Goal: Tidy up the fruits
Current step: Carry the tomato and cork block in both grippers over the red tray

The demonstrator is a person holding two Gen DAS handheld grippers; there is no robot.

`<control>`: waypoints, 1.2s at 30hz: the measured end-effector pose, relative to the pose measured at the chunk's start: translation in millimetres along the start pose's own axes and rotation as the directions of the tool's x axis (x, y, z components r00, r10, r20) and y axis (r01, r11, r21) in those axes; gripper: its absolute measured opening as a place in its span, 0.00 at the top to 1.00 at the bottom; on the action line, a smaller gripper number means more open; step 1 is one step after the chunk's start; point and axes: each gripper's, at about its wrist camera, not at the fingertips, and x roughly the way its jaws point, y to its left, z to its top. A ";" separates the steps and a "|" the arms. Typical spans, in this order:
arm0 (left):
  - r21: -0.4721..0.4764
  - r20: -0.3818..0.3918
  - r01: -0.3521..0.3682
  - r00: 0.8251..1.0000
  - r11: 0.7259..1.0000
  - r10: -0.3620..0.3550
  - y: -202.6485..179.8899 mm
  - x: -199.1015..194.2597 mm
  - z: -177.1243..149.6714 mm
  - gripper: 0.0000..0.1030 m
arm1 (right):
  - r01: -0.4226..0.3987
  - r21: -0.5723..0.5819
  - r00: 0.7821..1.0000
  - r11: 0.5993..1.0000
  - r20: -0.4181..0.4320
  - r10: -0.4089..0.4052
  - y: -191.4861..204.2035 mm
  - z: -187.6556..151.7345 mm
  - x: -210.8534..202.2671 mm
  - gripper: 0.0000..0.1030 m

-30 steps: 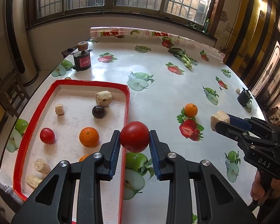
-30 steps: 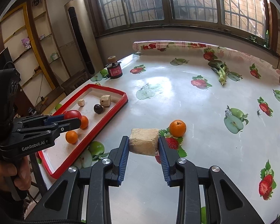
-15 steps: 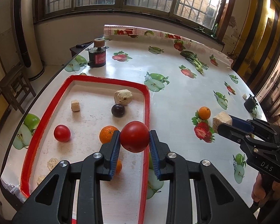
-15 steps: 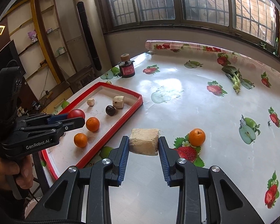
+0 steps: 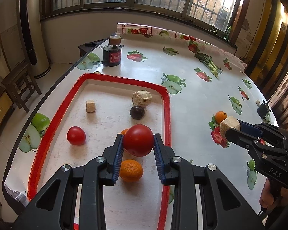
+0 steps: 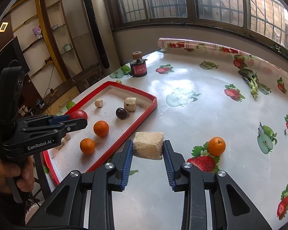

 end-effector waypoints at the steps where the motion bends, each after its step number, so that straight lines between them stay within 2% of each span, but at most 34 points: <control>1: -0.001 -0.001 -0.002 1.000 1.000 0.002 1.1 0.5 -0.1 0.73 | -0.002 -0.002 1.000 1.000 -0.001 0.002 0.3 0.5 1.4 0.69; 26: -0.044 -0.023 -0.019 1.000 0.999 0.018 29.7 11.2 0.2 0.73 | -0.035 -0.013 0.998 0.999 -0.045 0.034 11.5 4.6 32.5 0.69; 36: -0.059 -0.017 -0.035 0.999 0.998 0.034 42.6 9.8 4.3 0.73 | -0.090 -0.063 0.995 0.994 -0.056 0.086 48.5 14.4 50.6 0.69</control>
